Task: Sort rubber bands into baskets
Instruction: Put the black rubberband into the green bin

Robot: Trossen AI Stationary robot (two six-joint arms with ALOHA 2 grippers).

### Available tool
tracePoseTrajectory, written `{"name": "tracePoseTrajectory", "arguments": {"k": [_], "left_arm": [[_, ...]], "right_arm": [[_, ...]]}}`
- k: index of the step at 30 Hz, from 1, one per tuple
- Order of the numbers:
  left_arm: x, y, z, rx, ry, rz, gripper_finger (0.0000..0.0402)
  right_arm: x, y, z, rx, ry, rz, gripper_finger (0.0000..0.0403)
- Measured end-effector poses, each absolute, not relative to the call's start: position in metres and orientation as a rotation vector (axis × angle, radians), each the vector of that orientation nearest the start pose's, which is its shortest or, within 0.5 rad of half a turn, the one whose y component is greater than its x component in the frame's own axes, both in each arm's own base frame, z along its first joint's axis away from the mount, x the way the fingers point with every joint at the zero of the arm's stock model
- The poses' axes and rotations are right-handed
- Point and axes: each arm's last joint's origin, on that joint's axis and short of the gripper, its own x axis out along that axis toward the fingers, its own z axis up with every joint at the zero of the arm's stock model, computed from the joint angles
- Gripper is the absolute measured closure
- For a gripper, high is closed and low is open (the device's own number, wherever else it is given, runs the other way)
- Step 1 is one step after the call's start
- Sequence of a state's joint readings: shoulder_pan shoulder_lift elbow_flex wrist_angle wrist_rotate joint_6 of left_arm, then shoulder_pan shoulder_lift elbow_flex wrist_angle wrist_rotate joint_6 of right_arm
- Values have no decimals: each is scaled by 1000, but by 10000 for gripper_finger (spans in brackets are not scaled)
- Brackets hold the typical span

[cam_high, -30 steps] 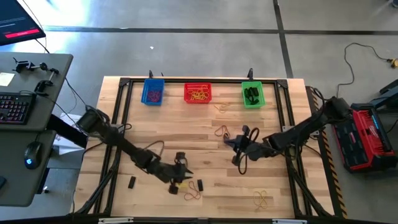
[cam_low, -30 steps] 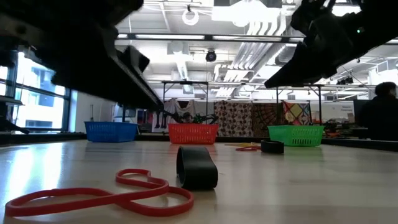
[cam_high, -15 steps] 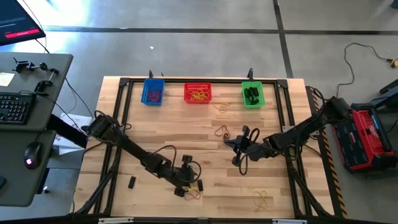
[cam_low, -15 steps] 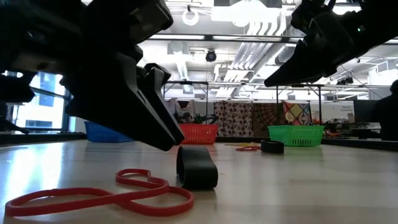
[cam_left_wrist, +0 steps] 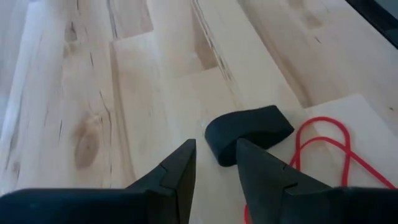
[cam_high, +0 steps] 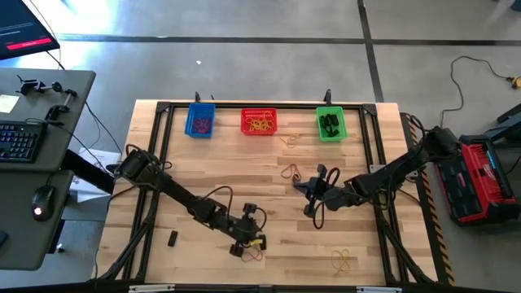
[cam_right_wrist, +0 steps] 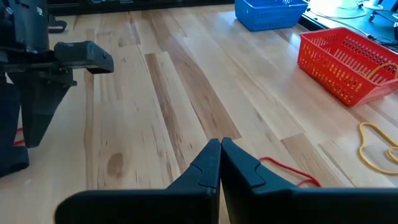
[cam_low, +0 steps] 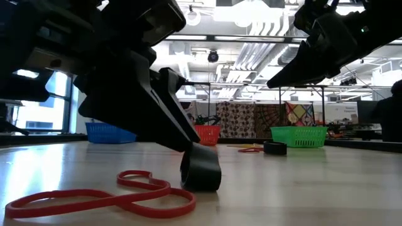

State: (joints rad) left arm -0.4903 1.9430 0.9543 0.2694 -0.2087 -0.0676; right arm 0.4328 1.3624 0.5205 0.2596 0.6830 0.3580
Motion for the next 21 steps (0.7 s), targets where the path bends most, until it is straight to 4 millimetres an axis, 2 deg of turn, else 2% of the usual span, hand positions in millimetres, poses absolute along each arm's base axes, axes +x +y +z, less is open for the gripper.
{"name": "tracePoseTrajectory", "arguments": {"k": [6,13,21], "left_arm": [[332,-171,114,197,682,-279,293],[340,-164,103,154,689,-340,296],[341,-163,105,165,675,-362,339]], "right_arm": [[233,88,169,40,443,-325,403],[233,88,169,39,444,-325,403],[233,88,169,36,449,-325,403]]}}
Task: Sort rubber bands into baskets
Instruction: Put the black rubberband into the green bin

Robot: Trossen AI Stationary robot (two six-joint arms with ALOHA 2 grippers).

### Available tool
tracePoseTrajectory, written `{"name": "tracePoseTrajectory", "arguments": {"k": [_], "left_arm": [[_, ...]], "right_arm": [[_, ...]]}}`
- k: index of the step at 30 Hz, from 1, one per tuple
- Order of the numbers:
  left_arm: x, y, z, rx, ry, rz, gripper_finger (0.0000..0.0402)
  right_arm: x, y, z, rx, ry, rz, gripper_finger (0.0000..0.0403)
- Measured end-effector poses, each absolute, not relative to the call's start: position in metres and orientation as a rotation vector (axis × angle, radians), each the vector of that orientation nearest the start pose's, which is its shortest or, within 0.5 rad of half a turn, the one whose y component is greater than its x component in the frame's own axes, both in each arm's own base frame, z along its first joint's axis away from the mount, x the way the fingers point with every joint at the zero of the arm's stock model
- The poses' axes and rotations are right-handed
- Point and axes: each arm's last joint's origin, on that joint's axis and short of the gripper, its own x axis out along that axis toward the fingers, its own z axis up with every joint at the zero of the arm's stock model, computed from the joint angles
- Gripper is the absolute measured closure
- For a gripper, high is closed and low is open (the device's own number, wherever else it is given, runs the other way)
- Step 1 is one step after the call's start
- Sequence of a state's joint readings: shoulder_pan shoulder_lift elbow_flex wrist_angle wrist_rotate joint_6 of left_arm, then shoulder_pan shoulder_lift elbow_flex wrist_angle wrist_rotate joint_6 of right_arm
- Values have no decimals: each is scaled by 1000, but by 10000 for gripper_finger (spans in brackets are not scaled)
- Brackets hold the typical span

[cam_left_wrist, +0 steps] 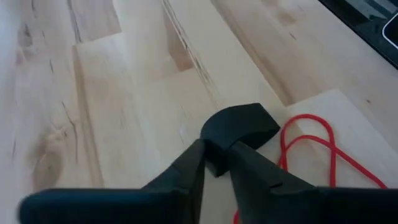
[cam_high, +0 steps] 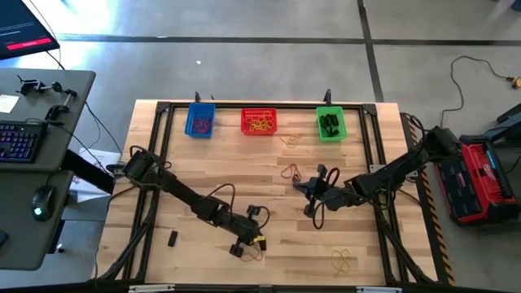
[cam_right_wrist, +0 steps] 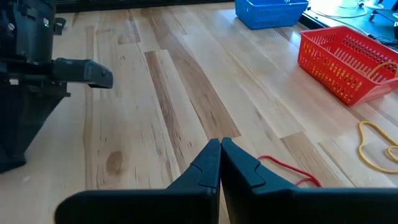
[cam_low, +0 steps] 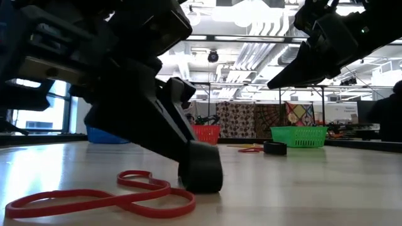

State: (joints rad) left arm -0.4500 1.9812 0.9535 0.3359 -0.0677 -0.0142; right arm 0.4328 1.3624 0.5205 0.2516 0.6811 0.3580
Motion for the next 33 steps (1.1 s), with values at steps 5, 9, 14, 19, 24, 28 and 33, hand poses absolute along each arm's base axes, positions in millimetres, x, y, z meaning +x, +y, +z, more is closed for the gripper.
{"name": "tracePoseTrajectory", "arguments": {"k": [5,9,14,19,24,28,33], "left_arm": [[341,-162,108,174,671,-347,394],[341,-159,117,176,639,-279,395],[346,-143,144,64,561,-117,399],[353,-112,171,-146,480,25,399],[360,-84,178,-330,451,117,400],[365,-67,176,-436,455,130,400],[371,-51,181,-485,394,119,400]], "right_arm": [[233,88,169,37,451,-321,403],[233,88,168,21,457,-313,403],[234,90,170,-31,453,-250,401],[234,96,173,-138,432,-215,372],[233,99,176,-226,411,-223,316],[235,100,179,-300,391,-198,271],[235,102,180,-417,393,-121,237]]}}
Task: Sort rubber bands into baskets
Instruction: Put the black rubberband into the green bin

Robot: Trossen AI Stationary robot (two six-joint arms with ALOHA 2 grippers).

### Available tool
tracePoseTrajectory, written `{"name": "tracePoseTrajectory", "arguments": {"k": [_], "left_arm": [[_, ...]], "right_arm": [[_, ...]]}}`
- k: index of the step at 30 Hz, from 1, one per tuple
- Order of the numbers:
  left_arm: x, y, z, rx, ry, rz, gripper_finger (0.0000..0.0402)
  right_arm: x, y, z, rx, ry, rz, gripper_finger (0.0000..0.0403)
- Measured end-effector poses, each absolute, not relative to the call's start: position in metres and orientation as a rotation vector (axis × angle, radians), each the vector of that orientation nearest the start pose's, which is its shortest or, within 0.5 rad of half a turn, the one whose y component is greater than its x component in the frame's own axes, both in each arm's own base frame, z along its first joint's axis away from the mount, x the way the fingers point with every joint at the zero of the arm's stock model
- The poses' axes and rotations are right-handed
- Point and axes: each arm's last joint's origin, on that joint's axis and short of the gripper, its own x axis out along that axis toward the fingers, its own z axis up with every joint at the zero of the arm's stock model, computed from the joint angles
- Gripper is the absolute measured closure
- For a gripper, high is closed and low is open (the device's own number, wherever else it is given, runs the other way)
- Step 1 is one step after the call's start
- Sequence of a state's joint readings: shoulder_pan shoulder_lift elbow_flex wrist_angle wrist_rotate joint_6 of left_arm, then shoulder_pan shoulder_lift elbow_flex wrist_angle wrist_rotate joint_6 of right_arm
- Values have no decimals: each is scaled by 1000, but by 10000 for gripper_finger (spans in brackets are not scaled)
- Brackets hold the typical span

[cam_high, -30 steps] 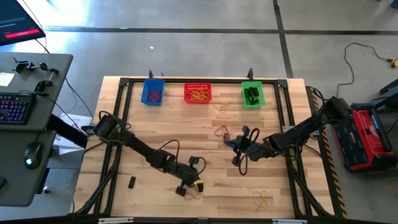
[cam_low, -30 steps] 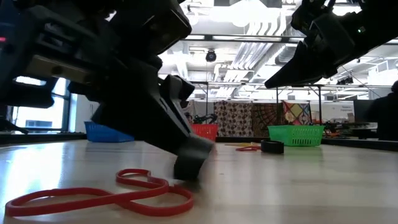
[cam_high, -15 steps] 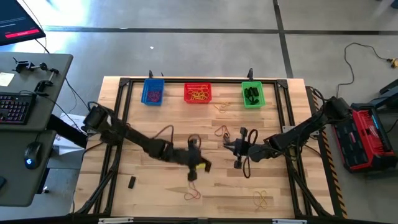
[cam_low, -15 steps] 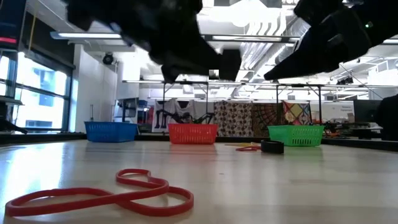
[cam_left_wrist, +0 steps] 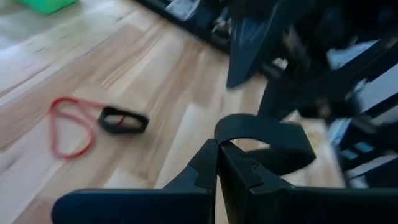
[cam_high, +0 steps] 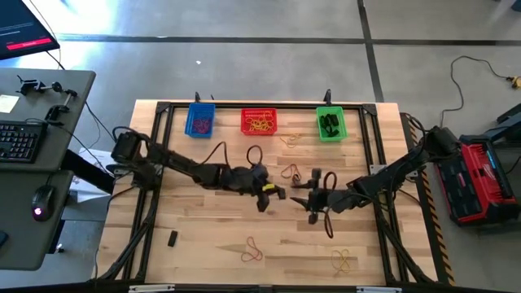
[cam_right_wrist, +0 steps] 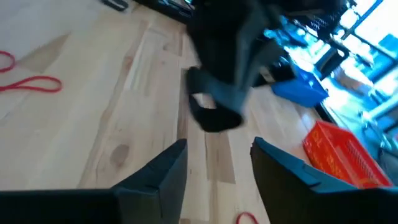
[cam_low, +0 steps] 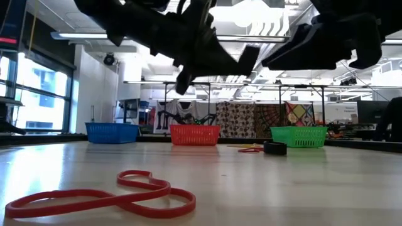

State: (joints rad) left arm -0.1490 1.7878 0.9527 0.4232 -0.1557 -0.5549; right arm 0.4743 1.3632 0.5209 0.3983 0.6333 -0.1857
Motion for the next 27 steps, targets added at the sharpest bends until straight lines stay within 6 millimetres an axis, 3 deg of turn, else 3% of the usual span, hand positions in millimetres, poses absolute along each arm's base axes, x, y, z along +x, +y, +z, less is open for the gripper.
{"name": "tracePoseTrajectory", "arguments": {"k": [11,27], "left_arm": [[376,-18,187,-595,339,100,400],[378,-15,191,-609,298,84,400]], "right_arm": [[239,103,192,-525,289,-120,231],[246,92,198,-543,246,-148,231]]}}
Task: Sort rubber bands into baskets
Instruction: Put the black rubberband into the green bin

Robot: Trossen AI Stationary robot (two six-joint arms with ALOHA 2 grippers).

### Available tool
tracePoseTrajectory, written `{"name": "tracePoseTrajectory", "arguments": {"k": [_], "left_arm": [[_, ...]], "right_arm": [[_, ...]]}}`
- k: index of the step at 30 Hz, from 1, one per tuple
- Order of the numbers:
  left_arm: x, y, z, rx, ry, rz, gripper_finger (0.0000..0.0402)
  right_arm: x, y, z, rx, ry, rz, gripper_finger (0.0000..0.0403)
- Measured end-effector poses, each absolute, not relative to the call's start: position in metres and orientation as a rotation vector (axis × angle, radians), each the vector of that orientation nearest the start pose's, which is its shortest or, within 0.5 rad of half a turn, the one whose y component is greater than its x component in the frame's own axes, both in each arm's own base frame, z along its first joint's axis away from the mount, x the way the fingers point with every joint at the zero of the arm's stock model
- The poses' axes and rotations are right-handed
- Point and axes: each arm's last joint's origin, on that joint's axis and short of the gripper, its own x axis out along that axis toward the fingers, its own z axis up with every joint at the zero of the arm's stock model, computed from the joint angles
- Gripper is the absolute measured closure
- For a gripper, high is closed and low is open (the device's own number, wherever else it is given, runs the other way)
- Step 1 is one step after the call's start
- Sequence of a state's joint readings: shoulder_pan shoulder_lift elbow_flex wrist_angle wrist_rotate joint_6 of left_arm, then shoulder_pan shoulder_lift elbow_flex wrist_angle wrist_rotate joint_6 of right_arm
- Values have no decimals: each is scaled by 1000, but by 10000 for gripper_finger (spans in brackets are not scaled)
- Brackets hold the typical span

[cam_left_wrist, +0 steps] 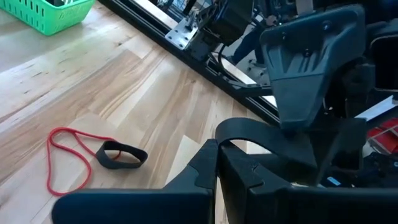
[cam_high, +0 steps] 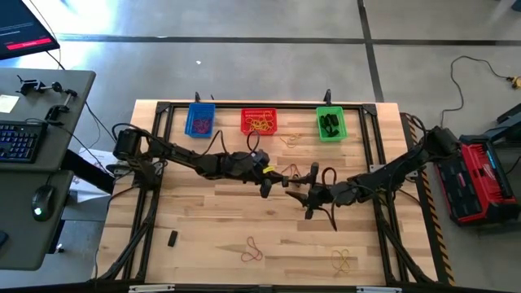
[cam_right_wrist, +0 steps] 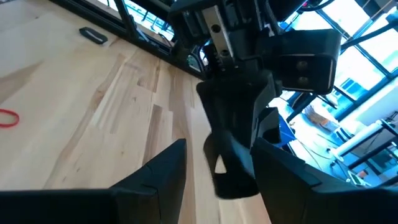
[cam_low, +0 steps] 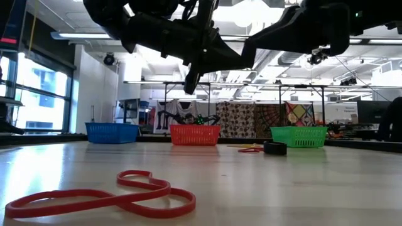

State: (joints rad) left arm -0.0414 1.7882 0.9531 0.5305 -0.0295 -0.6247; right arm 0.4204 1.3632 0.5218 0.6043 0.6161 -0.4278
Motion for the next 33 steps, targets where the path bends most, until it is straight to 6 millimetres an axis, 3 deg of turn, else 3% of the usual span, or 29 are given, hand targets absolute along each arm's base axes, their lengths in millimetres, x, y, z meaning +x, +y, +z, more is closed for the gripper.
{"name": "tracePoseTrajectory", "arguments": {"k": [8,17,23,33], "left_arm": [[378,-15,191,-602,299,83,400],[378,-16,191,-584,308,55,400],[378,-16,190,-550,312,51,392],[377,-18,190,-455,318,34,330]], "right_arm": [[248,88,198,-534,241,-146,249],[249,85,198,-534,244,-157,392],[249,85,199,-528,242,-158,391],[250,85,202,-494,205,-167,400]]}}
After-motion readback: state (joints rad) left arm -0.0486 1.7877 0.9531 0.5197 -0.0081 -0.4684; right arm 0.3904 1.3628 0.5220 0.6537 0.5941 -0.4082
